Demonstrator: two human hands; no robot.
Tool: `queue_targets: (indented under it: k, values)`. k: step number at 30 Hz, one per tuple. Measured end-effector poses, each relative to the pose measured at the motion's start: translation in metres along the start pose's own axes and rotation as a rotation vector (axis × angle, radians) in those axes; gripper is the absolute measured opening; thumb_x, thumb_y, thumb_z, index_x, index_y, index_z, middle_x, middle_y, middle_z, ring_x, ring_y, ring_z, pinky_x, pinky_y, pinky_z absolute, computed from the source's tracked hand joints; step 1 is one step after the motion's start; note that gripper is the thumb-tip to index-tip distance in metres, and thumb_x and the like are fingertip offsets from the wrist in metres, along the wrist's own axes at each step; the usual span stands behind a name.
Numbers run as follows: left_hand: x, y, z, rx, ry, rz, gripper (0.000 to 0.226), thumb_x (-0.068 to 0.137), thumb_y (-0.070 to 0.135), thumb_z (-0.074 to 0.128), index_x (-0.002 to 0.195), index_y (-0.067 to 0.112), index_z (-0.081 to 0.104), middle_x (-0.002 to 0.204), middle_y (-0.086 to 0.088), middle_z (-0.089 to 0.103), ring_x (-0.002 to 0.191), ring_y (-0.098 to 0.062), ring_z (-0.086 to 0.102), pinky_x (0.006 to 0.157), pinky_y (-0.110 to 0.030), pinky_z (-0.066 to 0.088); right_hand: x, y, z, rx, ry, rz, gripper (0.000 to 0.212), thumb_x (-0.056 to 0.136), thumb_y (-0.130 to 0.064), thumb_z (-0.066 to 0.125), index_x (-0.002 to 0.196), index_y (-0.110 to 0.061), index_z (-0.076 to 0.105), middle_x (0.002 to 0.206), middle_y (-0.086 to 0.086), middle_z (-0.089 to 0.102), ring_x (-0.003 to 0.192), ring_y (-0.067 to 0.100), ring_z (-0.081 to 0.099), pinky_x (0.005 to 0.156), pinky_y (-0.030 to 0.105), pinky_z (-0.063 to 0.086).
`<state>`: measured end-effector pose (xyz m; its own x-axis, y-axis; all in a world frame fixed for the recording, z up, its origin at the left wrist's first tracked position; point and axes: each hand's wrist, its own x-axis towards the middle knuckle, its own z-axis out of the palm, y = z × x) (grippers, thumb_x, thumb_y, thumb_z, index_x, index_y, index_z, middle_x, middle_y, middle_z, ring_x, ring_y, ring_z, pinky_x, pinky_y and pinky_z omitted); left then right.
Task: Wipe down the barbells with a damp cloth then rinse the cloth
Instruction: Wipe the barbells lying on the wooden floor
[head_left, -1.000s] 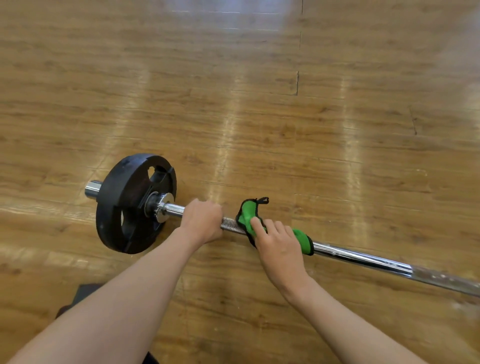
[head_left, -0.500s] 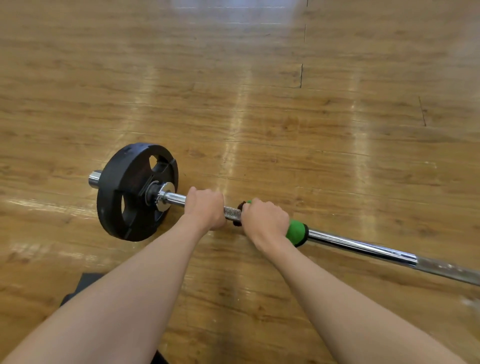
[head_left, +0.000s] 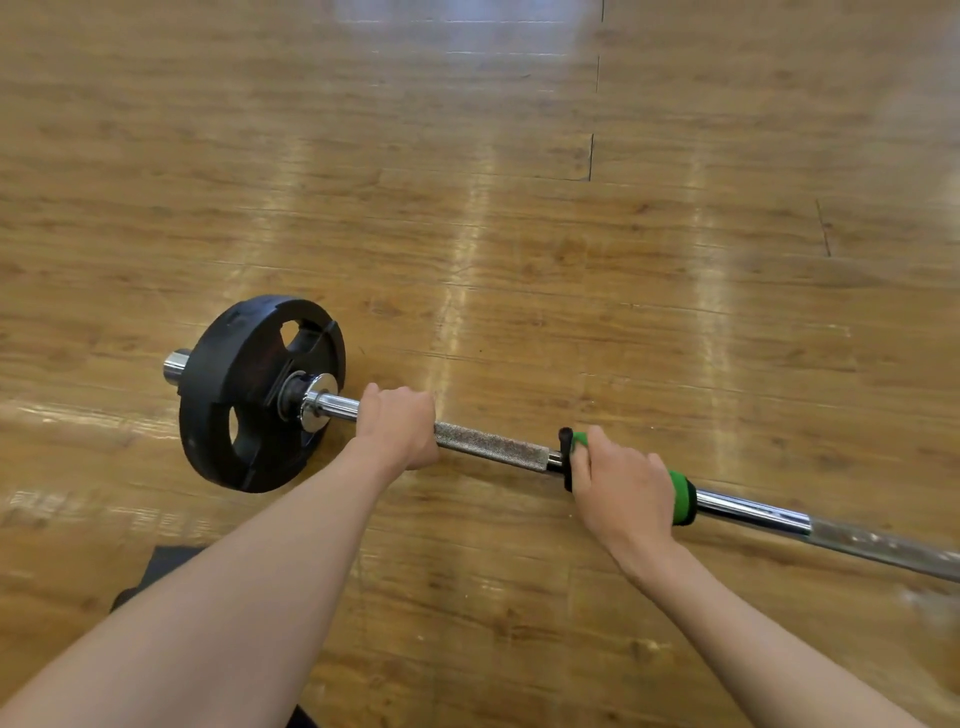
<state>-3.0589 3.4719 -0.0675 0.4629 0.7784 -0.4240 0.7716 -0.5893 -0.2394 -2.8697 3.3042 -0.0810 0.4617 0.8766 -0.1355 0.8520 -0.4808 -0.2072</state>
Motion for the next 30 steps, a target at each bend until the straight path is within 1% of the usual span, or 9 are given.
queue_targets:
  k: [5,7,10,12,16,20,23,27,30]
  values:
    - [0.003,0.002,-0.001,0.001,0.000,-0.013,0.019,0.078,0.020,0.056,0.068,0.023,0.041,0.067,0.004,0.048,0.072,-0.024,0.052,0.080,-0.037,0.030,0.049,-0.053,-0.015,0.141,-0.453,0.201,0.035,0.098,-0.036,0.037,0.101,-0.017,0.066,0.115,0.012,0.070,0.100,0.032,0.063,0.076,0.033,0.039]
    - [0.004,0.003,-0.003,0.000,-0.009,-0.029,0.019,0.078,0.021,0.057,0.069,0.023,0.041,0.067,0.005,0.048,0.072,-0.024,0.053,0.080,-0.037,0.030,0.048,-0.076,-0.006,0.138,-0.370,0.126,0.037,0.101,-0.034,0.036,0.108,-0.016,0.067,0.113,0.012,0.071,0.102,0.033,0.066,0.074,0.034,0.038]
    - [0.004,0.003,-0.004,-0.009,-0.025,-0.025,0.014,0.078,0.021,0.058,0.071,0.023,0.046,0.067,0.005,0.050,0.070,-0.022,0.053,0.080,-0.038,0.030,0.021,-0.077,0.012,0.044,0.047,-0.115,0.016,0.100,-0.026,0.048,0.098,-0.018,0.061,0.076,0.004,0.069,0.066,0.030,0.063,0.062,0.035,0.031]
    - [0.003,0.003,-0.005,-0.011,-0.011,-0.021,0.014,0.077,0.020,0.058,0.070,0.022,0.046,0.066,0.005,0.049,0.070,-0.022,0.052,0.081,-0.038,0.030,0.004,-0.053,0.028,0.017,0.243,-0.308,0.015,0.091,-0.017,0.064,0.106,-0.018,0.064,0.077,0.001,0.065,0.066,0.027,0.058,0.061,0.037,0.033]
    - [0.000,0.001,-0.002,-0.007,-0.001,-0.021,0.015,0.076,0.019,0.057,0.068,0.022,0.045,0.065,0.005,0.049,0.067,-0.022,0.051,0.085,-0.039,0.033,-0.012,-0.007,0.036,0.001,0.280,-0.428,0.046,0.086,-0.005,0.067,0.130,-0.016,0.061,0.112,0.005,0.066,0.087,0.029,0.059,0.074,0.039,0.043]
    - [0.002,0.001,0.000,-0.003,-0.006,-0.025,0.013,0.076,0.018,0.056,0.068,0.022,0.047,0.065,0.005,0.051,0.064,-0.020,0.050,0.086,-0.039,0.034,-0.019,0.031,0.024,0.019,0.287,-0.265,0.021,0.092,-0.019,0.053,0.109,-0.015,0.064,0.088,0.002,0.065,0.076,0.030,0.058,0.068,0.042,0.040]
    - [0.003,0.002,-0.002,0.011,0.013,-0.023,0.015,0.077,0.019,0.057,0.067,0.022,0.046,0.065,0.005,0.051,0.065,-0.020,0.049,0.081,-0.038,0.031,-0.005,0.029,0.000,-0.010,0.082,-0.026,0.027,0.094,-0.031,0.033,0.081,-0.019,0.053,0.066,0.000,0.058,0.062,0.031,0.053,0.063,0.039,0.035]
    - [0.001,0.001,0.003,-0.001,0.128,0.011,0.017,0.074,0.020,0.061,0.065,0.023,0.048,0.064,0.006,0.052,0.064,-0.021,0.047,0.074,-0.036,0.029,0.037,-0.019,-0.010,0.083,-0.219,0.220,0.045,0.099,-0.039,0.035,0.101,-0.014,0.072,0.106,0.013,0.072,0.099,0.034,0.067,0.077,0.035,0.044]
    - [0.002,0.001,0.018,-0.044,0.313,0.179,0.031,0.068,0.012,0.073,0.070,0.022,0.044,0.062,0.008,0.052,0.058,-0.022,0.047,0.062,-0.033,0.029,0.034,-0.058,0.000,0.082,-0.099,0.069,0.038,0.100,-0.036,0.034,0.092,-0.017,0.065,0.090,0.009,0.073,0.077,0.030,0.065,0.068,0.035,0.040]
